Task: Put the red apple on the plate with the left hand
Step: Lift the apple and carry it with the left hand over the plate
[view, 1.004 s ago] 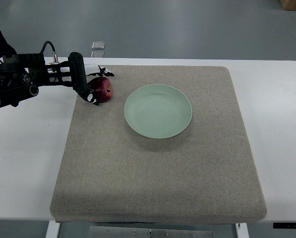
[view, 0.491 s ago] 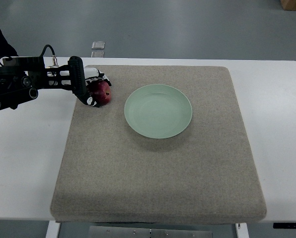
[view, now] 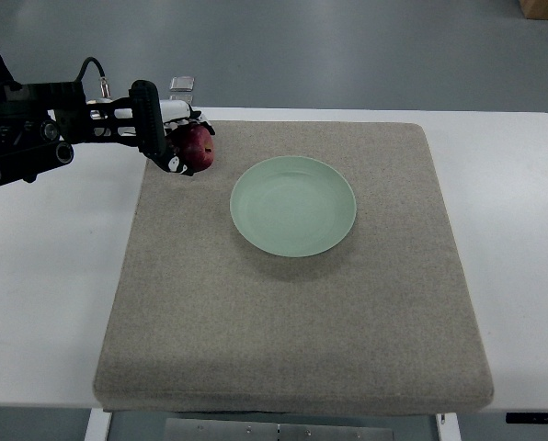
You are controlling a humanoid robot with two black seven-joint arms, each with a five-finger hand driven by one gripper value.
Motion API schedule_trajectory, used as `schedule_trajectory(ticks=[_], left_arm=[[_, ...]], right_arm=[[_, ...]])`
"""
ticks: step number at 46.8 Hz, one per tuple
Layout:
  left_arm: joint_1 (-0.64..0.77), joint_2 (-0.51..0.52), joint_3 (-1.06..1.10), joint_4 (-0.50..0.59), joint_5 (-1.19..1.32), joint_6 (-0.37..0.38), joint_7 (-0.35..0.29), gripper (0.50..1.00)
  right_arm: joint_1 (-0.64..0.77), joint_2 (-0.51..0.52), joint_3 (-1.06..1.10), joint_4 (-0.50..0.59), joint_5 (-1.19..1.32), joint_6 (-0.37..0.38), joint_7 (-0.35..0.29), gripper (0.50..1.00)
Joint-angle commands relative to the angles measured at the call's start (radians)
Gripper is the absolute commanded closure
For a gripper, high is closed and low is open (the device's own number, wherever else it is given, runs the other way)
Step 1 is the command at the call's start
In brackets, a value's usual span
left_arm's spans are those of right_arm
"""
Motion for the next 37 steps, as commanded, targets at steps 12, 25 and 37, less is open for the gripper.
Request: schedule_trajectory(ticks=[12,25,37], left_arm=[[-0.099,-0.104,0.001,-0.021,-0.002,-0.005,-0.011,1.0],[-0.13,-0.24,0.005,-0.024,0.002,-0.008,-0.018,1.0],[-0.115,-0.292,0.014,-0.025,0.015,-0.011,-0.018,1.0]], right_arm=[[0.0,0.0,0.0,0.0,0.0,0.0,0.0,0.57],[0.0,0.0,0.0,0.0,0.0,0.0,0.0,0.57],[0.0,0.0,0.0,0.0,0.0,0.0,0.0,0.57]])
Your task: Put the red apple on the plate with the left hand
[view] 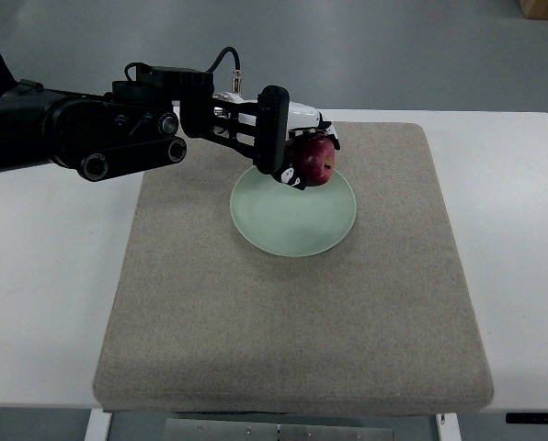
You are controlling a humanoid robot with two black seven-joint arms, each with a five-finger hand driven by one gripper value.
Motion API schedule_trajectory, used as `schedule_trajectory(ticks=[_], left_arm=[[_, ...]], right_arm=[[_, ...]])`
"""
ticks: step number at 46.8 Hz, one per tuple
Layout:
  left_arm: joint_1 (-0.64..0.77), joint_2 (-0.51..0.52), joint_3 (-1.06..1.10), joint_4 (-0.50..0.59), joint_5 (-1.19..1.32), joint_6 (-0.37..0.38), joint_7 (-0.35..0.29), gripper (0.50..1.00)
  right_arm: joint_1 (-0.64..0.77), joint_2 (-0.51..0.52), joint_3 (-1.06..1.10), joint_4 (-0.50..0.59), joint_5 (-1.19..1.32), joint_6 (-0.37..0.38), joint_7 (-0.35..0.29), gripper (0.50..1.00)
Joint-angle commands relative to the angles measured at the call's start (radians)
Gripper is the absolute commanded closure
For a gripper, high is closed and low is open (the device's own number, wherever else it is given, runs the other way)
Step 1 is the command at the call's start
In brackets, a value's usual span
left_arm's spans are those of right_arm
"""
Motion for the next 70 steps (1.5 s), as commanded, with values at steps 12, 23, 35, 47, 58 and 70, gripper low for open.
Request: schedule_trajectory(ticks=[12,23,35,47,58,70], left_arm=[[0.033,-0.01,0.064,0.0,0.025,-0.001,0.002,1.0],[0.04,-0.011,0.086,-0.015,0.027,0.002,0.002,1.0],[0.054,-0.01,0.089,-0.009,0.025,0.007,0.005,0.789],[0.065,-0.01,0.086,-0.015,0.021,0.008,0.005,0.529],[0.062,0.001,0.072,-0.02,-0.002,0.007,-0.001,0.508],[0.045,0.056,-0.026,-0.097,-0.005,0.002,-0.006,0.506]], right_arm=[[0.0,0.0,0.0,0.0,0.0,0.0,0.0,0.57],[0.0,0.0,0.0,0.0,0.0,0.0,0.0,0.57],[0.0,0.0,0.0,0.0,0.0,0.0,0.0,0.57],[0.0,0.0,0.0,0.0,0.0,0.0,0.0,0.57],[0.0,0.0,0.0,0.0,0.0,0.0,0.0,0.57],[0.0,0.0,0.0,0.0,0.0,0.0,0.0,0.57]])
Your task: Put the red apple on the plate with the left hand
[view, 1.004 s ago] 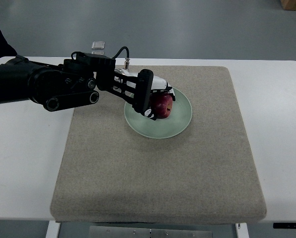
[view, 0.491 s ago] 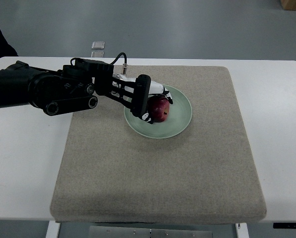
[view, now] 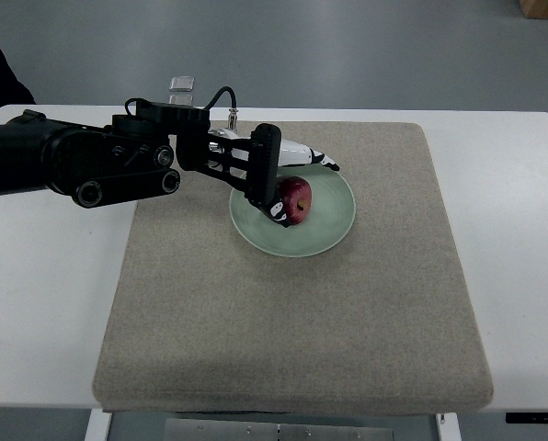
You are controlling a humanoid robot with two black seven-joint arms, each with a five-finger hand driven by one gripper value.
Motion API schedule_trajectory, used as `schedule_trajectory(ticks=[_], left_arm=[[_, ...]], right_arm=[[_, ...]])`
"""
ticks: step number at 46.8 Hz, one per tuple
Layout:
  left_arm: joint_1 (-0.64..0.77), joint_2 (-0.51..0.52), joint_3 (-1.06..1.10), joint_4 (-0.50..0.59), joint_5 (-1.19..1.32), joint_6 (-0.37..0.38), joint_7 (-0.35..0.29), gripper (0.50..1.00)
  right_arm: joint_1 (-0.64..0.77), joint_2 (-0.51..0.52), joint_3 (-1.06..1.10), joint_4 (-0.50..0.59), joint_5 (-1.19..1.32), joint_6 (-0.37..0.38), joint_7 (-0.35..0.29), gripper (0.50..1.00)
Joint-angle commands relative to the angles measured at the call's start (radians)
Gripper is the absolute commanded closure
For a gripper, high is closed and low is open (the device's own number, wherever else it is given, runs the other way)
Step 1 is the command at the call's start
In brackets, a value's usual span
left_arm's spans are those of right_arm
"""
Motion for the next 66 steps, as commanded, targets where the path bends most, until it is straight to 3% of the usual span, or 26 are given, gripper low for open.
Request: schedule_trajectory(ticks=[1,16,25,34,48,58,62,66], left_arm=[[-0.009,0.026,-0.034,-0.009,-0.003,-0.001,-0.001,0.506],[0.006,0.115,-0.175,0.072,-0.219,0.017,0.005,0.508],[0.05,0.15,-0.199,0.169,-0.486,0.106,0.005,0.51],[0.099,0.21,-0.272,0.182,-0.732,0.172,0.004,0.508],[0.251,0.218,-0.593,0.277,-0.999,0.158,-0.013,0.527],[0.342,0.198,-0.725,0.325,-1.054,0.157,-0.019,0.506],[0.376,0.172,-0.758,0.359,-1.054,0.158,-0.045,0.501],[0.399,0.153,-0.798,0.374,-1.063,0.158,-0.136,0.501]], right_arm=[[0.0,0.0,0.0,0.0,0.0,0.0,0.0,0.57],[0.0,0.0,0.0,0.0,0.0,0.0,0.0,0.57],[0.0,0.0,0.0,0.0,0.0,0.0,0.0,0.57],[0.0,0.0,0.0,0.0,0.0,0.0,0.0,0.57],[0.0,0.0,0.0,0.0,0.0,0.0,0.0,0.57],[0.0,0.0,0.0,0.0,0.0,0.0,0.0,0.57],[0.0,0.0,0.0,0.0,0.0,0.0,0.0,0.57],[0.0,0.0,0.0,0.0,0.0,0.0,0.0,0.57]])
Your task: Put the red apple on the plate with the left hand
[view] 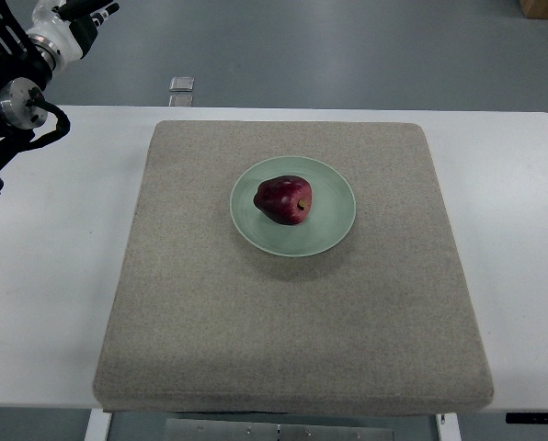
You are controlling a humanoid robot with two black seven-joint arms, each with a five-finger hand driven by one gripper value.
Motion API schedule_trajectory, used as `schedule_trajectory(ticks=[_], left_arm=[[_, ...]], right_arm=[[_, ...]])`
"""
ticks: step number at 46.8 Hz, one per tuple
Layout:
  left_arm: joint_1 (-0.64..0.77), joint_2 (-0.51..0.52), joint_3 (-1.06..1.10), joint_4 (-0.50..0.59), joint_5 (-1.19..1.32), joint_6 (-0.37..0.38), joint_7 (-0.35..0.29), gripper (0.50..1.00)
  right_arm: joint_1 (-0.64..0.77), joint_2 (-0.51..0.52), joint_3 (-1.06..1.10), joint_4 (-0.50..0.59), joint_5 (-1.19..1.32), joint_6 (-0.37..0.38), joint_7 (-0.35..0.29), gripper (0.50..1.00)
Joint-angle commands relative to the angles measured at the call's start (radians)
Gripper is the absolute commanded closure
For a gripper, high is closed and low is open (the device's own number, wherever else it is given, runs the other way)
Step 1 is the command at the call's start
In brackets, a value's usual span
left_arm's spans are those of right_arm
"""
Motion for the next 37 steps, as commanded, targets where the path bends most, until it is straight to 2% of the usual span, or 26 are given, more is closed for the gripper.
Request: schedule_trajectory(ticks=[1,7,18,27,37], left_arm=[[0.024,-0.016,-0.046,0.012,-0.01,0.001,-0.09,0.501],[0.057,-0.056,-0.089,0.012,-0.016,-0.002,-0.126,0.5],[0.091,-0.133,-0.117,0.042,-0.024,-0.022,-0.124,0.5],[0.126,-0.144,-0.189,0.062,-0.206,-0.137,-0.121,0.5],[0.191,-0.167,-0.187,0.065,-0.268,-0.191,-0.121,0.5]], right_arm=[[0.0,0.0,0.0,0.0,0.0,0.0,0.0,0.57],[0.0,0.0,0.0,0.0,0.0,0.0,0.0,0.57],[0.0,0.0,0.0,0.0,0.0,0.0,0.0,0.57],[0.0,0.0,0.0,0.0,0.0,0.0,0.0,0.57],[0.0,0.0,0.0,0.0,0.0,0.0,0.0,0.57]])
